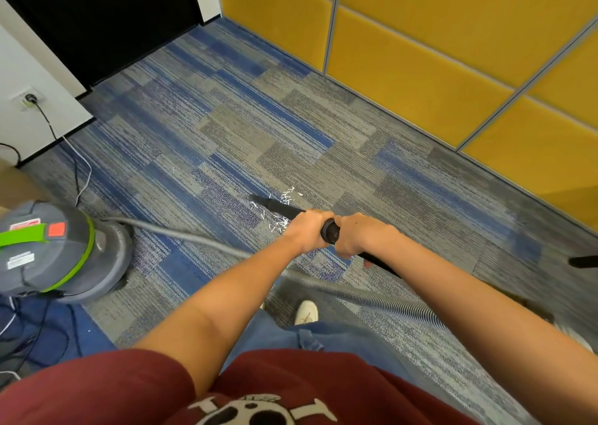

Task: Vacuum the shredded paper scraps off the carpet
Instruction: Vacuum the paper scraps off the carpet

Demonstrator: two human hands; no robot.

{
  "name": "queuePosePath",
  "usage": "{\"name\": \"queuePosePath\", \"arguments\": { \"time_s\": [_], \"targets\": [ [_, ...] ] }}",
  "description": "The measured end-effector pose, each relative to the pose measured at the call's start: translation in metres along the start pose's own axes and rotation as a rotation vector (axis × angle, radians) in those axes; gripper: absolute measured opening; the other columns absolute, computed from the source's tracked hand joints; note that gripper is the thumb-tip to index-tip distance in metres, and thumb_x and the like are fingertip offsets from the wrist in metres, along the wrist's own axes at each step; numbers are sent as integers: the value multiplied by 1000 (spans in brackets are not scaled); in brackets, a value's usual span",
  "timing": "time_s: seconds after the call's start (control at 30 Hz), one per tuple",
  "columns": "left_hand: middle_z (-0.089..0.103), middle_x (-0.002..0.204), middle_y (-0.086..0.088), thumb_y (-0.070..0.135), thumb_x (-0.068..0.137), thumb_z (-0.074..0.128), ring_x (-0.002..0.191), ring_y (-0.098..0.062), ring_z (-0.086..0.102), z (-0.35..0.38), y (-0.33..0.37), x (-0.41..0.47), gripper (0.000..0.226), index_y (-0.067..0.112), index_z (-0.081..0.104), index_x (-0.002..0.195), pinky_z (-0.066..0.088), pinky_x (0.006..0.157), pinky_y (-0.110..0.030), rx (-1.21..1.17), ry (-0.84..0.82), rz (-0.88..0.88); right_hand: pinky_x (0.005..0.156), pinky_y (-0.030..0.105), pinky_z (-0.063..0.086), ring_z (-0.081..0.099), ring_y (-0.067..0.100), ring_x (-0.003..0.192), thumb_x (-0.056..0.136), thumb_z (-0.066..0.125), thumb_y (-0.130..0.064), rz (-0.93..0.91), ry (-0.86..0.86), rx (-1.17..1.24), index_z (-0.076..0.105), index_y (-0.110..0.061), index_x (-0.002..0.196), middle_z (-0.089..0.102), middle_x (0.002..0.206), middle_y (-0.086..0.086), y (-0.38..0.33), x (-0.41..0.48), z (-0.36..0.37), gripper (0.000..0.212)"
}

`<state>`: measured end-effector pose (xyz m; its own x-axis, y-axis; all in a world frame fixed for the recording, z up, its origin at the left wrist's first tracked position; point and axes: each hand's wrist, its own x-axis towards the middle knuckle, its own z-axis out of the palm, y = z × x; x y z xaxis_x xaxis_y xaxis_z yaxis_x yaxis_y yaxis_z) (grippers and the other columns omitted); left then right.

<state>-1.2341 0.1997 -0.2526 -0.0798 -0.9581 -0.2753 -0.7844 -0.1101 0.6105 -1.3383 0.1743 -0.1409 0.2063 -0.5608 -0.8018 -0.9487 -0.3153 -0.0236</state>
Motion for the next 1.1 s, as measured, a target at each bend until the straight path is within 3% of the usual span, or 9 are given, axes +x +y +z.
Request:
{"name": "queuePosePath", "arguments": {
  "time_s": [0.2, 0.43, 0.77, 1.1],
  "targets": [
    [66, 103, -10, 15, 77, 69, 94, -26, 62, 7, 14, 3, 36, 13, 61, 112, 47, 78, -31, 47, -41, 38, 54, 30, 57, 64, 24, 57, 87, 56, -7, -6, -11, 66, 42, -13, 132, 51, 92, 9, 19, -2, 7, 47],
    [69, 98, -8, 25, 75, 72, 92, -28, 64, 15, 18, -2, 37, 14, 62, 109, 49, 76, -34, 136, -69, 80, 47, 30, 53, 60, 23, 50, 84, 61, -6, -29, -38, 95, 41, -15, 134, 47, 86, 9, 30, -9, 15, 54],
    [67, 95, -9, 23, 76, 69, 89, -28, 63, 27, 19, -8, 31, 13, 60, 104, 48, 73, -32, 162, -75, 65, 51, 28, 54, 60, 21, 50, 86, 56, -7, -40, -27, 92, 43, -13, 133, 49, 86, 7, 36, -13, 27, 50],
    [64, 106, -11, 19, 75, 72, 96, -30, 61, 47, 36, 9, 41, 14, 59, 113, 49, 84, -39, 158, -158, 129, 51, 27, 53, 58, 18, 49, 90, 49, -10, 40, 27, 161, 29, -16, 144, 42, 82, 4, 56, -21, 42, 58]
  ]
}}
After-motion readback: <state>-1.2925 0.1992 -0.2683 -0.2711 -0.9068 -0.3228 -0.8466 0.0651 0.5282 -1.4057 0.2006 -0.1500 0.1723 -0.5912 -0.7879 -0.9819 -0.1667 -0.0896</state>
